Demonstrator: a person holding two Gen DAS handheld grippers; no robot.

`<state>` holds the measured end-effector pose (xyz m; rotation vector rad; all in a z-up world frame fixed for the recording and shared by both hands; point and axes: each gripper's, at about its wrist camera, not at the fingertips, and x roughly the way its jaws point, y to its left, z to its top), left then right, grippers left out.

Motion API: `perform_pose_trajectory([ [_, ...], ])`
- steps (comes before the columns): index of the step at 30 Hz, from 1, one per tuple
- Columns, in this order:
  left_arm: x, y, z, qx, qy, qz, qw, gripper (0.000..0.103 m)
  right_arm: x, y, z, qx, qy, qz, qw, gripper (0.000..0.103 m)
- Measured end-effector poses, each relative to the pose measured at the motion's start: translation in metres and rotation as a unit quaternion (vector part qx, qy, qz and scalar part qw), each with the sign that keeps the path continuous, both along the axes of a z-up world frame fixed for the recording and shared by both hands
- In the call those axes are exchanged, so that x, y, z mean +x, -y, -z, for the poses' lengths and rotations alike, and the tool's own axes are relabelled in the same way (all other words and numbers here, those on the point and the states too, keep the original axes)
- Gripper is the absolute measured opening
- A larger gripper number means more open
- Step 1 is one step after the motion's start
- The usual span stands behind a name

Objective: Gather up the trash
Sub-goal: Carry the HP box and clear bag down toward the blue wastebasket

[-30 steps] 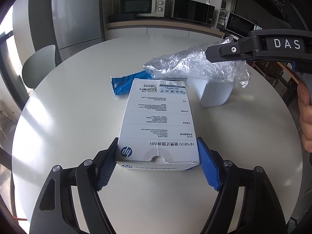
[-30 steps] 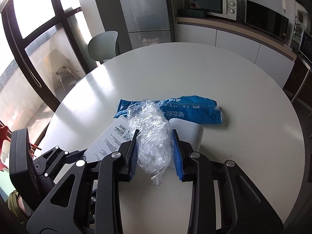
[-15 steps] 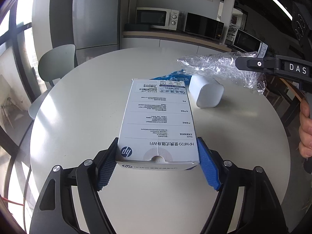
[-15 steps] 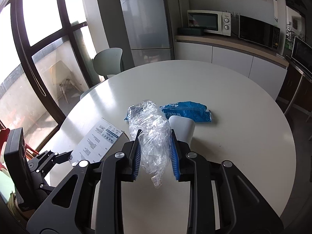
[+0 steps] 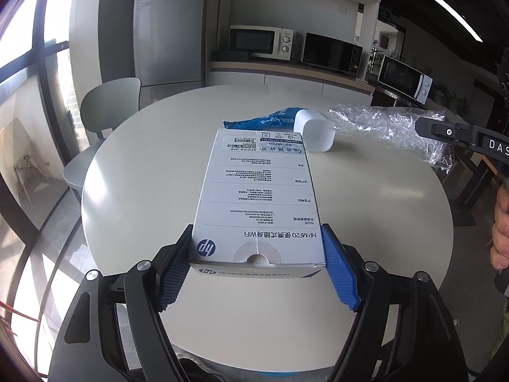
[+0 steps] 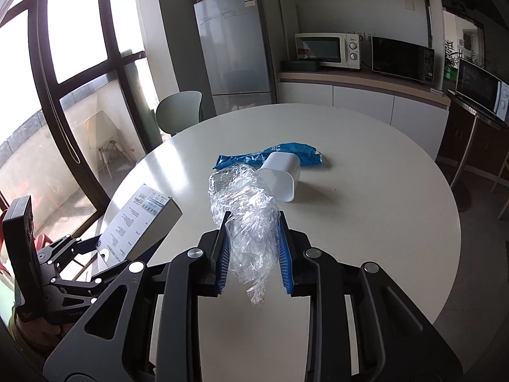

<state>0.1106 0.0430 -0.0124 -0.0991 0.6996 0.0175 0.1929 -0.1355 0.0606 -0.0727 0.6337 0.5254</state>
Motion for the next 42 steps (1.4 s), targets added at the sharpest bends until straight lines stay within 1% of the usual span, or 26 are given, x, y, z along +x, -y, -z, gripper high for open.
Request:
perform_pose_trajectory([
  [3,-0.011,0.007,0.004,-0.006,-0.005,0.003,1.0000,0.075,-0.019,0.008,0.002,-0.005,0.008,0.004,1.000,0.025],
  [6,-0.023,0.022,0.004,0.012,0.000,0.015,0.9998,0.075,-0.037,0.020,0.003,-0.003,0.013,0.010,1.000,0.025],
  [8,-0.032,0.027,0.004,0.013,0.001,0.018,0.9997,0.075,-0.047,0.028,0.005,-0.003,0.013,0.015,1.000,0.025],
  [11,-0.040,0.029,0.006,0.009,-0.003,0.023,0.9997,0.075,-0.061,0.040,0.010,-0.003,0.011,0.017,1.000,0.025],
  [17,-0.062,0.036,0.002,0.022,0.004,0.044,0.9988,0.075,-0.085,0.061,0.017,-0.014,0.013,0.020,1.000,0.025],
  [21,-0.077,0.035,-0.004,0.026,0.013,0.051,0.9983,0.075,-0.102,0.071,0.019,-0.008,0.014,0.015,1.000,0.025],
  [24,-0.090,0.036,-0.002,0.031,0.012,0.054,0.9980,0.075,-0.118,0.077,0.022,-0.006,0.013,0.010,1.000,0.025],
  [28,-0.104,0.034,0.004,0.031,-0.004,0.063,0.9975,0.075,-0.138,0.081,0.026,-0.028,0.027,0.010,0.999,0.025],
  [33,-0.125,0.031,0.010,0.043,-0.011,0.064,0.9970,0.075,-0.160,0.087,0.033,-0.032,0.015,-0.001,0.999,0.025],
  [38,-0.141,0.031,0.025,0.042,-0.036,0.067,0.9962,0.075,-0.184,0.092,0.043,-0.026,-0.009,-0.017,0.999,0.025],
  [42,-0.152,0.034,0.037,0.044,-0.056,0.078,0.9944,0.075,-0.197,0.092,0.054,-0.047,-0.021,-0.027,0.998,0.025],
])
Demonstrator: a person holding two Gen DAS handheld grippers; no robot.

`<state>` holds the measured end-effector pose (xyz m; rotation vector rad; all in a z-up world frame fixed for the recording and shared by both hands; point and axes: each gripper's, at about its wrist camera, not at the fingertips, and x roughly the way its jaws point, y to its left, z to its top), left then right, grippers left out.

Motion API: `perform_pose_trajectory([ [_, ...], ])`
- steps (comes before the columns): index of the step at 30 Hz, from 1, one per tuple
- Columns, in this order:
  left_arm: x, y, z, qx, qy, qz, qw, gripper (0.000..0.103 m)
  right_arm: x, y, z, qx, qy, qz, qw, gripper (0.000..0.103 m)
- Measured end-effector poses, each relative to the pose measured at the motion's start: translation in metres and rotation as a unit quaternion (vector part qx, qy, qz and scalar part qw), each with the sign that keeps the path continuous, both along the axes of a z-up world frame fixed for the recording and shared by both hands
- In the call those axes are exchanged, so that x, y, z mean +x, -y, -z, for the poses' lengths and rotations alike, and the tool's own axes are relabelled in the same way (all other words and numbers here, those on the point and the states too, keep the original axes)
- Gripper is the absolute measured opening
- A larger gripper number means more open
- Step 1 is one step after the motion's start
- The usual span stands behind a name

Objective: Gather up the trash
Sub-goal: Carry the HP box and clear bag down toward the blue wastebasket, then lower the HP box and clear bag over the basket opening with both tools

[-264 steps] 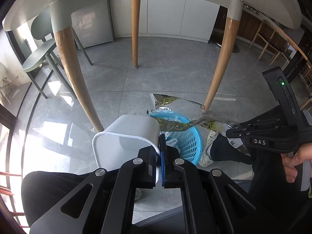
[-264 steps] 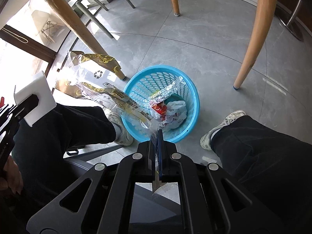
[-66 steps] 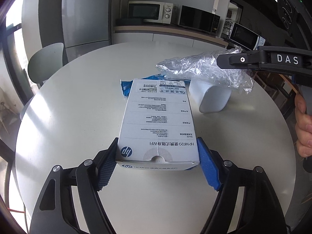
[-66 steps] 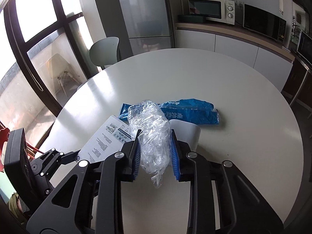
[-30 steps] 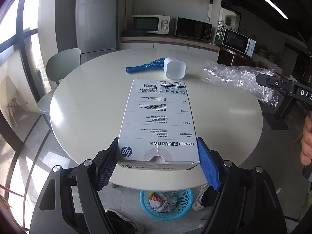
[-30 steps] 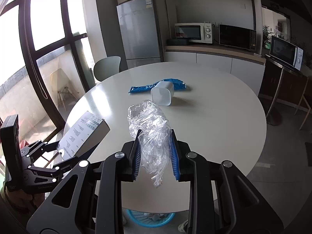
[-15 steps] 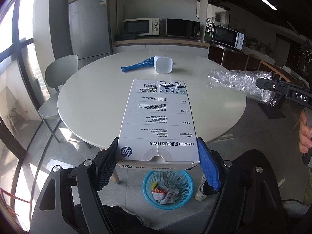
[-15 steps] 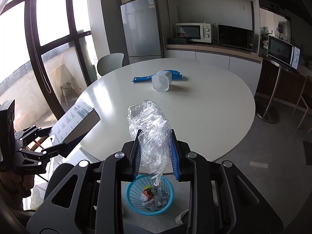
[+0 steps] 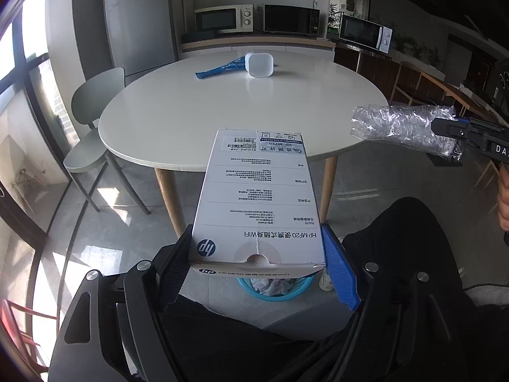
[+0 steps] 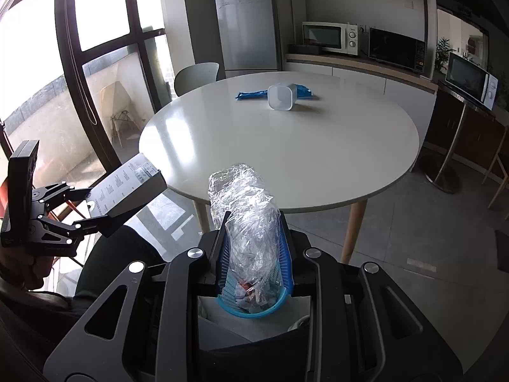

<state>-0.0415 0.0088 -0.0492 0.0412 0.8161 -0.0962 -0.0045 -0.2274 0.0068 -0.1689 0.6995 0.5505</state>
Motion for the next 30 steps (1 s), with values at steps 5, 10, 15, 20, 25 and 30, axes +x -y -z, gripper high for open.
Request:
perform_pose_trajectory([
  [5,-0.002,0.003,0.029,-0.011,-0.037,0.017,0.9991,0.075,-0.003,-0.002,0.019,-0.011,-0.027,-0.007,1.000,0.025],
  [10,0.006,-0.003,0.061,-0.031,-0.076,0.009,0.9966,0.075,-0.008,-0.006,0.038,-0.017,-0.054,-0.017,0.998,0.025],
  [15,0.016,-0.008,0.082,-0.023,-0.097,0.001,0.9951,0.075,-0.006,-0.005,0.054,-0.021,-0.079,-0.018,0.997,0.025],
  [20,0.024,-0.010,0.096,-0.027,-0.108,-0.006,0.9937,0.075,-0.007,-0.007,0.074,-0.031,-0.106,-0.022,0.994,0.024],
  [25,0.033,-0.010,0.106,-0.029,-0.118,-0.011,0.9925,0.075,-0.001,-0.011,0.100,-0.036,-0.135,-0.021,0.990,0.024],
  [30,0.047,-0.006,0.120,-0.032,-0.130,-0.011,0.9909,0.075,0.014,-0.018,0.131,-0.048,-0.161,-0.011,0.986,0.024],
])
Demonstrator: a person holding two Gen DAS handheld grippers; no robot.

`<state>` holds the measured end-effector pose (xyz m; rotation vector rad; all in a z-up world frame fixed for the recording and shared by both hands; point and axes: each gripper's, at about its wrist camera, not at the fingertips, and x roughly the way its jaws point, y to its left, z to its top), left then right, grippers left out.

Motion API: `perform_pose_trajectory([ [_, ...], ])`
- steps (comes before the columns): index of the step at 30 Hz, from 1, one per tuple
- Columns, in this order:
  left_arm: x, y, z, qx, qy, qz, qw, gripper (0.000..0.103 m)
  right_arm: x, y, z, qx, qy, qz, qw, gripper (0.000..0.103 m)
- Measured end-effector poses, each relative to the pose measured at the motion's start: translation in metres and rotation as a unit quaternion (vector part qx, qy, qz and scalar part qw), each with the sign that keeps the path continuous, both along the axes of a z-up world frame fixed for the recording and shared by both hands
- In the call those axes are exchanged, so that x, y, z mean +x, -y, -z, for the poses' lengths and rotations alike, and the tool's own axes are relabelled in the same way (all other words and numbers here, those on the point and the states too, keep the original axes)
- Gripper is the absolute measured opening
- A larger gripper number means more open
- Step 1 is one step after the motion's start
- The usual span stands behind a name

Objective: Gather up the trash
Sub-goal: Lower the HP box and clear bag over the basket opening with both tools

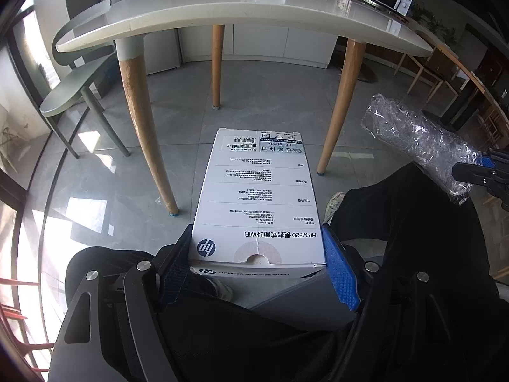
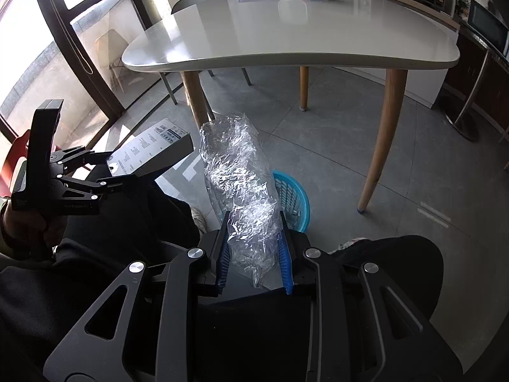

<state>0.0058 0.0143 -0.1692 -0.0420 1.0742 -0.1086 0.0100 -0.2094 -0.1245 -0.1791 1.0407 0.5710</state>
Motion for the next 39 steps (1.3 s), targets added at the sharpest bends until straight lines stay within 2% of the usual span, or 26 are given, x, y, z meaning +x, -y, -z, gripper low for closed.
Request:
perform_pose_trajectory([
  [6,0.016,0.005,0.019,0.000,-0.016,0.003,0.9999,0.075,0.021,-0.010,0.039,-0.012,-0.033,0.014,0.999,0.024],
  [9,0.021,0.009,0.027,0.011,-0.022,0.008,0.9997,0.075,0.034,-0.017,0.060,-0.017,-0.054,0.020,0.998,0.024],
  [17,0.036,0.012,0.049,0.014,-0.046,0.009,0.9988,0.075,0.059,-0.035,0.097,-0.034,-0.082,0.034,0.995,0.025],
  [23,0.054,0.011,0.072,-0.007,-0.075,-0.003,0.9971,0.075,0.087,-0.045,0.127,-0.039,-0.117,0.057,0.991,0.025],
  [31,0.078,0.015,0.099,0.017,-0.096,-0.006,0.9952,0.075,0.111,-0.054,0.169,-0.052,-0.152,0.080,0.984,0.025],
  [39,0.097,0.019,0.124,0.012,-0.123,-0.010,0.9923,0.075,0.129,-0.050,0.201,-0.046,-0.186,0.101,0.976,0.025],
])
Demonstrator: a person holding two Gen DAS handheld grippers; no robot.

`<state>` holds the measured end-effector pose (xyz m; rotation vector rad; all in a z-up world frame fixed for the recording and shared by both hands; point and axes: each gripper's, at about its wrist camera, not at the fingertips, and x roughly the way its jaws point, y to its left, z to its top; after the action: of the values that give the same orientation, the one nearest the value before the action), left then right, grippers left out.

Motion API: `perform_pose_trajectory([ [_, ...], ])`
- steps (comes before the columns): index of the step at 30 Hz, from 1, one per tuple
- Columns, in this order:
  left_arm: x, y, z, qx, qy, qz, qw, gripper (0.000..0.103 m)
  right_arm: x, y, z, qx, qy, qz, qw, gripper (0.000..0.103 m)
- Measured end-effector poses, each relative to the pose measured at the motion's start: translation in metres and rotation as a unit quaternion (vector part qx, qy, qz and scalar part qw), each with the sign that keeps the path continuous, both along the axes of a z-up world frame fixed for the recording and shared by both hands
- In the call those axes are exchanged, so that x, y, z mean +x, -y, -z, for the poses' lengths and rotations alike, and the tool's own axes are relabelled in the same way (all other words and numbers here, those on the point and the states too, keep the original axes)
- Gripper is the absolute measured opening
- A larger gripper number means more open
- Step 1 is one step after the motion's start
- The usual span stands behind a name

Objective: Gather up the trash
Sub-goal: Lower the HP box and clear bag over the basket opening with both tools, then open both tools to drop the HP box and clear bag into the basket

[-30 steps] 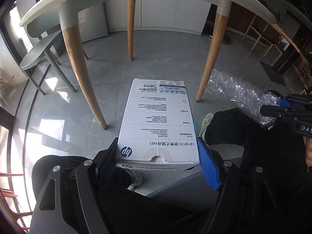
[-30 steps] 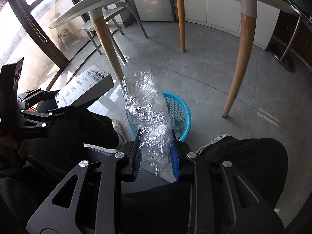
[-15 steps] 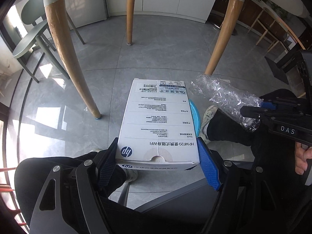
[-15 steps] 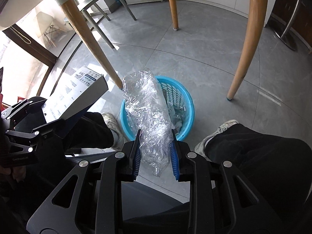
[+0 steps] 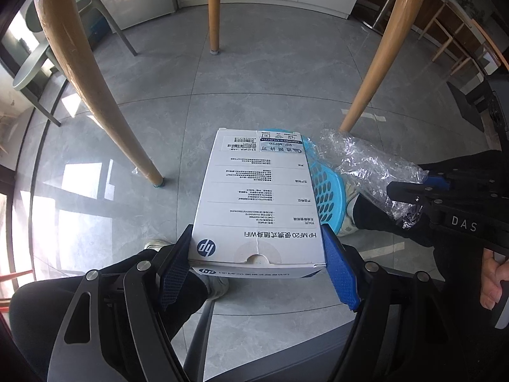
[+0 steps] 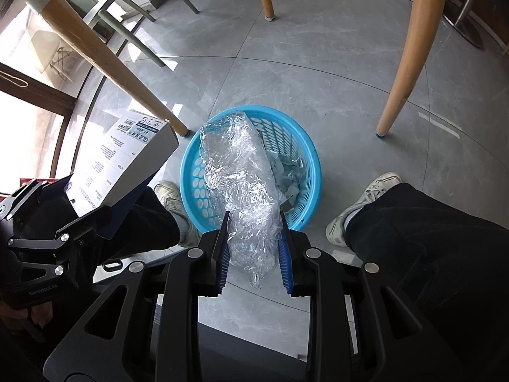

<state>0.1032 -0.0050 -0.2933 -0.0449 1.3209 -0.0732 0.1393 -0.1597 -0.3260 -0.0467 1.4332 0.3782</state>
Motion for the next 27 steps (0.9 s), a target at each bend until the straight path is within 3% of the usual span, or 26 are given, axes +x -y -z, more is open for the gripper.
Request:
perform_pose_trajectory([
  [7,0.016,-0.005,0.024,-0.020,-0.027,-0.015,0.9993,0.075,0.014,0.000,0.025,-0.012,-0.019,0.008,1.000,0.025],
  [20,0.035,0.000,0.054,-0.010,-0.050,-0.007,0.9987,0.075,0.034,-0.003,0.058,-0.018,-0.056,0.028,0.998,0.026],
  [24,0.040,-0.002,0.057,-0.015,-0.039,-0.010,0.9991,0.076,0.038,-0.004,0.064,-0.012,-0.057,0.032,0.998,0.034],
  [26,0.043,-0.004,0.058,-0.017,-0.030,-0.017,0.9993,0.076,0.038,-0.005,0.065,-0.013,-0.056,0.029,0.998,0.047],
  [27,0.045,-0.005,0.059,-0.017,-0.029,-0.019,0.9992,0.076,0.038,-0.007,0.065,-0.013,-0.058,0.025,0.998,0.047],
])
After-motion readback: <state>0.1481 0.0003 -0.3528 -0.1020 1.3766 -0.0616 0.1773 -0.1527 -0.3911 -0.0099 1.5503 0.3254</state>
